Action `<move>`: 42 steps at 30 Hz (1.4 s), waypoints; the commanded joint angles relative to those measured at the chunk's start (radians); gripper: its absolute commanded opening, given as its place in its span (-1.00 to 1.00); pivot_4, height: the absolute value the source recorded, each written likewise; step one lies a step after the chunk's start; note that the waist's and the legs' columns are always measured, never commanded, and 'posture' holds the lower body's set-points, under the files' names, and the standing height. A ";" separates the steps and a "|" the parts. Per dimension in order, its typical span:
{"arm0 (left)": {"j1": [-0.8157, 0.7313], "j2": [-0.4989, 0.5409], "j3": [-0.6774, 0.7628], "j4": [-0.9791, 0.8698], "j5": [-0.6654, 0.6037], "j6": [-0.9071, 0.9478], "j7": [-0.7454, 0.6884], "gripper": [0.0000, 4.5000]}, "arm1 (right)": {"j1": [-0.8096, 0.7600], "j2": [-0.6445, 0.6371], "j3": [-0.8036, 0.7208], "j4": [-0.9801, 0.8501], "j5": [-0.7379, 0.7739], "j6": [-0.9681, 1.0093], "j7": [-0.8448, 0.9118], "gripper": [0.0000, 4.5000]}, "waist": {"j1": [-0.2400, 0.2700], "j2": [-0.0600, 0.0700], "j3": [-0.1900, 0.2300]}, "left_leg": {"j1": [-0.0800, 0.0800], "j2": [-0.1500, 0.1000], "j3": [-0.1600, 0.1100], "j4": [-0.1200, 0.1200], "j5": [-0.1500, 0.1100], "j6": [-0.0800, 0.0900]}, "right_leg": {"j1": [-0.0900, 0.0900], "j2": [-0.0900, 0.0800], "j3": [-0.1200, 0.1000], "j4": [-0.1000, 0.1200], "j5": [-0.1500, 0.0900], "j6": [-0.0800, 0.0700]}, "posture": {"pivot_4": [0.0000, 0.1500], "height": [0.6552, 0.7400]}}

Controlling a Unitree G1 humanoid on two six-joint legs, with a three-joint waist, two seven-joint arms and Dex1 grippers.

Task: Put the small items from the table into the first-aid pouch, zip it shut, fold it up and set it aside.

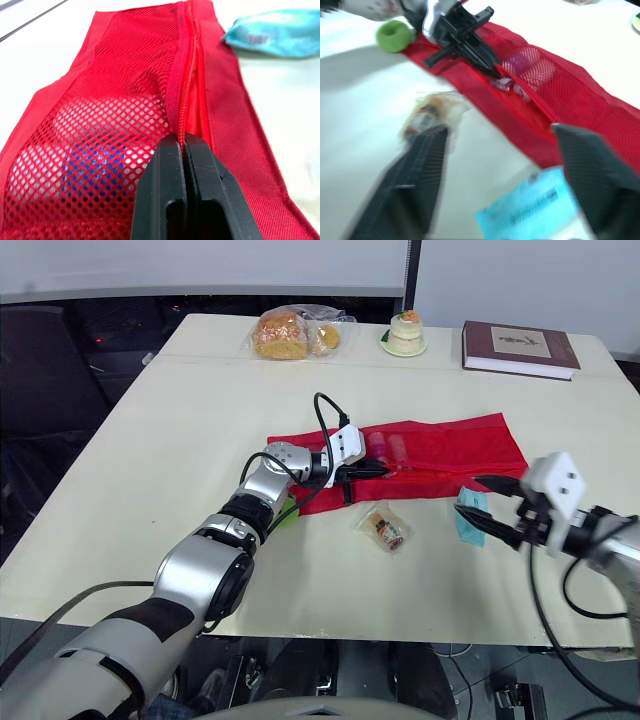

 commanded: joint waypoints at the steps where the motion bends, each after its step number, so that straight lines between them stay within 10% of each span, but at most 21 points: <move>1: -0.030 0.034 0.018 0.012 -0.001 -0.034 0.002 -1.00 | 0.031 -0.061 -0.139 0.009 0.083 -0.050 0.123 0.99 | -0.002 0.000 0.000 | 0.000 0.000 0.000 0.000 0.000 0.000 | 0.000 0.000 0.000 0.000 0.000 0.000 | 1.00 0.74; 21: -0.043 0.064 0.007 0.044 0.009 -0.052 -0.013 -1.00 | -0.009 -0.210 -0.290 0.101 0.263 0.025 0.209 0.99 | 0.016 0.000 0.000 | 0.000 0.000 0.000 0.000 0.000 0.000 | 0.000 -0.001 0.000 0.000 0.000 0.000 | 1.00 0.74; 42: -0.035 0.047 0.006 0.033 0.015 -0.061 -0.009 -1.00 | -0.059 0.168 0.580 -0.104 -0.251 -0.021 -0.416 0.99 | 0.018 -0.001 0.000 | 0.000 -0.001 0.000 0.001 0.000 0.000 | 0.000 -0.001 -0.001 0.000 0.000 0.000 | 1.00 0.74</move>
